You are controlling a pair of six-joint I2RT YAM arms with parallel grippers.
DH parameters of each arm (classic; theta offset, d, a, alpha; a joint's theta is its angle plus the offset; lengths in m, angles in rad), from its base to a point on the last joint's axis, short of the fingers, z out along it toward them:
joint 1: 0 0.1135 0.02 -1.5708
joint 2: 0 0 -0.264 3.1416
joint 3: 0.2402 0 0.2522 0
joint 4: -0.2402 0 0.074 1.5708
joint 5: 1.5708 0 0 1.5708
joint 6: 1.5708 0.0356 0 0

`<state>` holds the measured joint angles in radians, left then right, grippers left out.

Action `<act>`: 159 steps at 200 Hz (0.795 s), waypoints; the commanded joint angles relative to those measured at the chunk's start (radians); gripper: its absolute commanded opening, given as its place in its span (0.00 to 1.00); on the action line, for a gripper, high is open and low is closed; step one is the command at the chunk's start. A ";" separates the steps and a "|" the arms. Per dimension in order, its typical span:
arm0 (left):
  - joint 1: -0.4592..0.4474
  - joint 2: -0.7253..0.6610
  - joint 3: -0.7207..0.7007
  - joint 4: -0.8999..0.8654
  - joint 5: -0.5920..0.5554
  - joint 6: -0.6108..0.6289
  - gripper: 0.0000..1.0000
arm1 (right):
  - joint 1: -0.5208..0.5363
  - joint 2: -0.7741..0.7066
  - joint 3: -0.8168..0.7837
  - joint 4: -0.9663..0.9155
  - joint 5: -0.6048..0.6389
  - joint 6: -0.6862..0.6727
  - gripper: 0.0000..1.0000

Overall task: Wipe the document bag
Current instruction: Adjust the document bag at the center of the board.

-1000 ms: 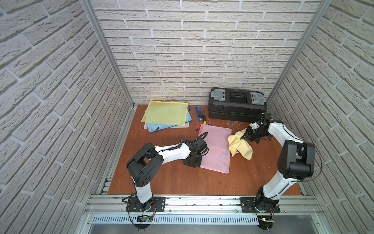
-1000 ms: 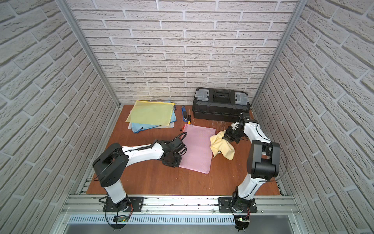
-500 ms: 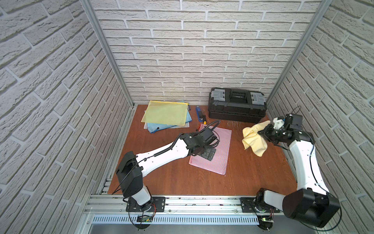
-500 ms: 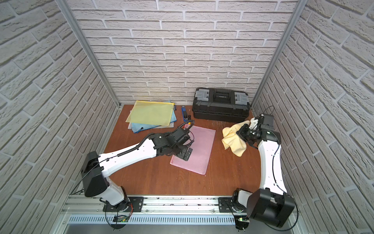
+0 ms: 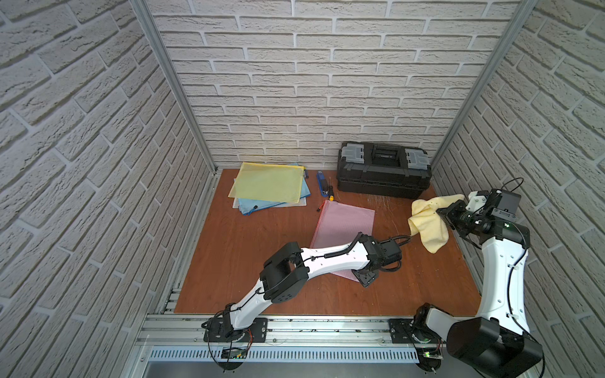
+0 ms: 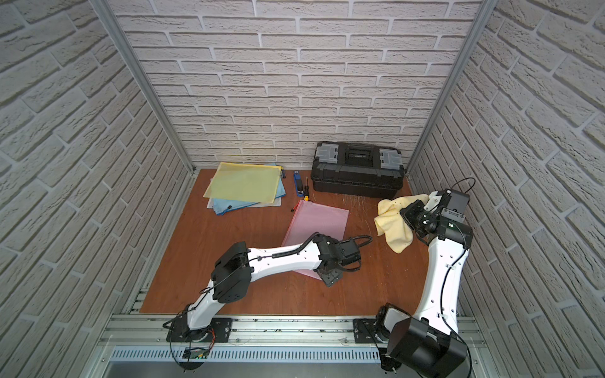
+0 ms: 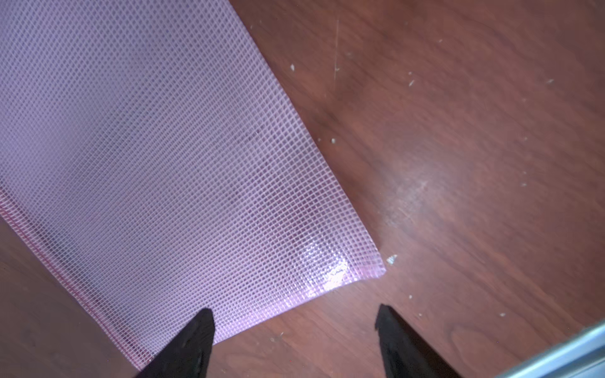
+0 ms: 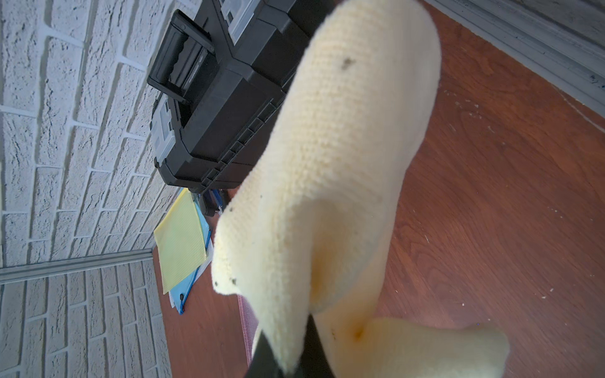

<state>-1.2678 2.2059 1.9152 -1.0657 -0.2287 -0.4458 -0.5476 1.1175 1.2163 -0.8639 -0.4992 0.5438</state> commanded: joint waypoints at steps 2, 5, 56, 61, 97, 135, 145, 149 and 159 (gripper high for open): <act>0.010 0.013 0.076 -0.059 0.053 -0.002 0.79 | -0.006 -0.024 -0.020 0.034 -0.030 -0.016 0.02; 0.010 0.019 0.082 -0.060 0.059 -0.004 0.79 | -0.007 -0.025 -0.022 0.033 -0.029 -0.018 0.02; 0.009 0.145 0.231 -0.149 0.109 -0.019 0.75 | -0.012 -0.040 -0.048 0.029 -0.029 -0.038 0.02; 0.010 0.160 0.245 -0.159 0.109 -0.019 0.74 | -0.013 -0.041 -0.050 0.029 -0.032 -0.036 0.02; 0.011 0.202 0.286 -0.182 0.098 -0.023 0.69 | -0.014 -0.057 -0.054 0.023 -0.033 -0.045 0.02; 0.018 0.240 0.302 -0.196 0.080 -0.041 0.64 | -0.016 -0.062 -0.055 0.017 -0.030 -0.051 0.02; 0.016 0.255 0.315 -0.205 0.078 -0.041 0.63 | -0.015 -0.061 -0.054 0.014 -0.031 -0.052 0.02; 0.018 0.261 0.320 -0.210 0.078 -0.042 0.63 | -0.016 -0.060 -0.054 0.014 -0.034 -0.053 0.02; 0.016 0.271 0.330 -0.214 0.078 -0.041 0.62 | -0.016 -0.061 -0.052 0.014 -0.038 -0.053 0.02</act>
<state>-1.2572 2.4321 2.2078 -1.2243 -0.1371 -0.4820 -0.5594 1.0733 1.1667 -0.8646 -0.5198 0.5106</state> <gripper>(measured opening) 0.627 0.054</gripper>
